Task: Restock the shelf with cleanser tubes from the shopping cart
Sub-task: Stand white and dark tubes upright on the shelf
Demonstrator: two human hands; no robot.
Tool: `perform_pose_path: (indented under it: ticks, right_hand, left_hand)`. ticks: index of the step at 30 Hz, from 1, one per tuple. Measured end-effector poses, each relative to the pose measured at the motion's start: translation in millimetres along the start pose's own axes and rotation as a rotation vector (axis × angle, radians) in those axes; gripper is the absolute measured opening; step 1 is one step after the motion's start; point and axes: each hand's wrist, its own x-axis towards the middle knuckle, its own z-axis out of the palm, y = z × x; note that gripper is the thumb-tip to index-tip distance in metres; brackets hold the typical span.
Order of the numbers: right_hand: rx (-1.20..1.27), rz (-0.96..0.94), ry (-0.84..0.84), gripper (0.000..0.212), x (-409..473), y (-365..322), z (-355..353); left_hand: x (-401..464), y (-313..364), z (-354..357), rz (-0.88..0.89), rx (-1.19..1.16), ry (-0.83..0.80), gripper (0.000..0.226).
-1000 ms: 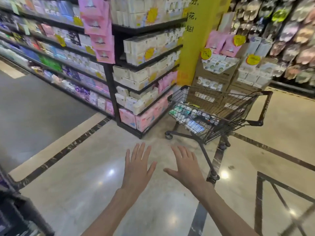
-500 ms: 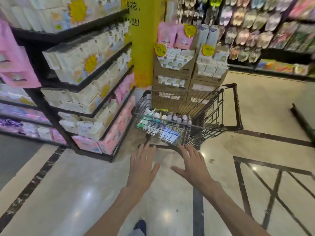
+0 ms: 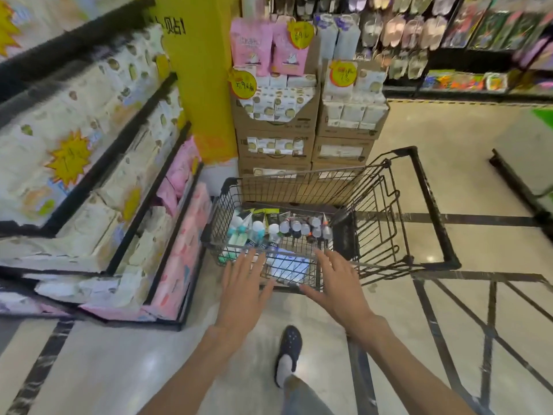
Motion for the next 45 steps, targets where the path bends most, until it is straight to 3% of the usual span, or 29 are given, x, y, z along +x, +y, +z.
perform_pose_path:
  ticks: [6, 10, 18, 29, 35, 45]
  right_hand:
    - [0.046, 0.020, -0.077, 0.096, 118.4, 24.5, 20.4]
    - [0.043, 0.034, -0.143, 0.097, 186.9, 39.4, 34.3]
    - [0.103, 0.086, -0.256, 0.095, 276.5, 54.7, 63.0]
    - [0.124, 0.303, -0.314, 0.094, 365.3, 82.5, 119.5]
    - [0.139, 0.433, -0.351, 0.091, 397.6, 120.0, 151.6]
    - [0.189, 0.562, -0.369, 0.093, 398.7, 203.7, 228.2]
  left_hand:
    - [105.3, -18.8, 10.3, -0.084, -0.037, -0.077, 0.076]
    - [167.9, -36.6, 15.6, -0.138, -0.026, -0.127, 0.064]
    - [259.8, -87.2, 49.5, -0.193, -0.017, -0.235, 0.074]
    - [371.2, -123.1, 133.0, -0.108, -0.049, -0.483, 0.064]
    - [417.8, -118.0, 199.0, -0.013, -0.098, -0.495, 0.054]
    - [496.6, -47.1, 340.2, -0.071, -0.235, -0.682, 0.058]
